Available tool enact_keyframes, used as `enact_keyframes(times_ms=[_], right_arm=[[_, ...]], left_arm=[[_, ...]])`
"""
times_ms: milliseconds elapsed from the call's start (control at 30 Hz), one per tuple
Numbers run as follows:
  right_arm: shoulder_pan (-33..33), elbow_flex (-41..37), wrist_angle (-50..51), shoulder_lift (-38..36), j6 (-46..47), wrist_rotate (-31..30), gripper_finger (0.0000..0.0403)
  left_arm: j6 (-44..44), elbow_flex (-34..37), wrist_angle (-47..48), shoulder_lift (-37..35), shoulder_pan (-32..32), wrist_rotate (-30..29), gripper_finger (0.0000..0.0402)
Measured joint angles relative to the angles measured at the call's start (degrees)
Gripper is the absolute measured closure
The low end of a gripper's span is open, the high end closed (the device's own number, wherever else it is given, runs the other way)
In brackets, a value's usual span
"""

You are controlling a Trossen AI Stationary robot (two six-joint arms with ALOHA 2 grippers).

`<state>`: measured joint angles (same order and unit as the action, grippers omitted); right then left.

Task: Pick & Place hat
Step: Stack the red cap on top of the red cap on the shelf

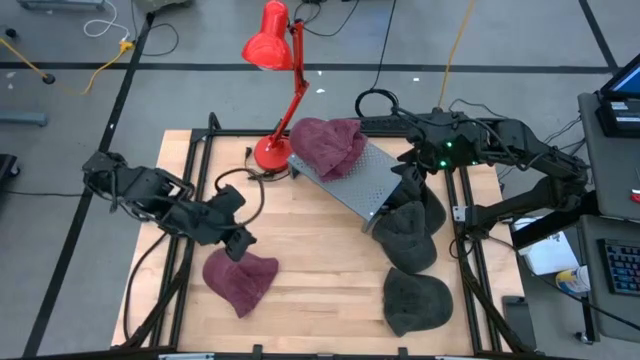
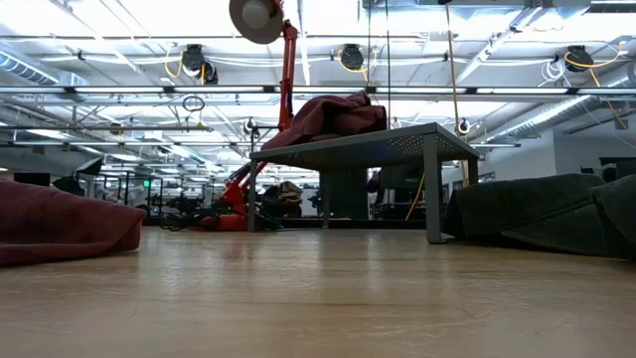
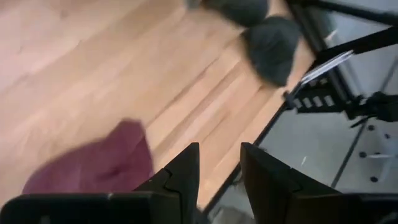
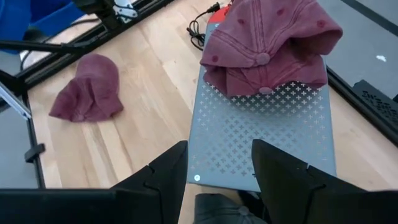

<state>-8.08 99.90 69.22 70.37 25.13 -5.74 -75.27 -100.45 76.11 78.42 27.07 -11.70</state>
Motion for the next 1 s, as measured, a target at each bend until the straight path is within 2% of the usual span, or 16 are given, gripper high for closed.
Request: enact_keyframes(times_ms=[233,433,600,800,900,1000], right_arm=[[0.0,0.0,0.1,0.0,-2.8,1.5,0.0232],[0.0,0.0,0.1,0.0,-3.5,1.5,0.0232],[0.0,0.0,0.1,0.0,-3.6,2.7,0.0232],[0.0,0.0,0.1,0.0,-4.8,4.0,0.0231],[0.0,0.0,0.0,0.0,-4.9,4.5,0.0231],[0.0,0.0,-0.4,0.0,-5.0,4.5,0.0231]], left_arm=[[-9.3,-9.2,14.3,7.3,0.0,4.7,0.0282],[-13.0,-9.0,14.0,8.5,0.8,6.4,0.0282],[-15.8,-5.3,13.7,8.9,2.8,7.3,0.0282],[-21.3,4.2,13.9,8.9,5.6,11.2,0.0280],[-22.4,8.8,12.5,8.8,6.4,14.2,0.0262],[-23.4,12.6,11.1,8.8,6.5,16.8,0.0224]])
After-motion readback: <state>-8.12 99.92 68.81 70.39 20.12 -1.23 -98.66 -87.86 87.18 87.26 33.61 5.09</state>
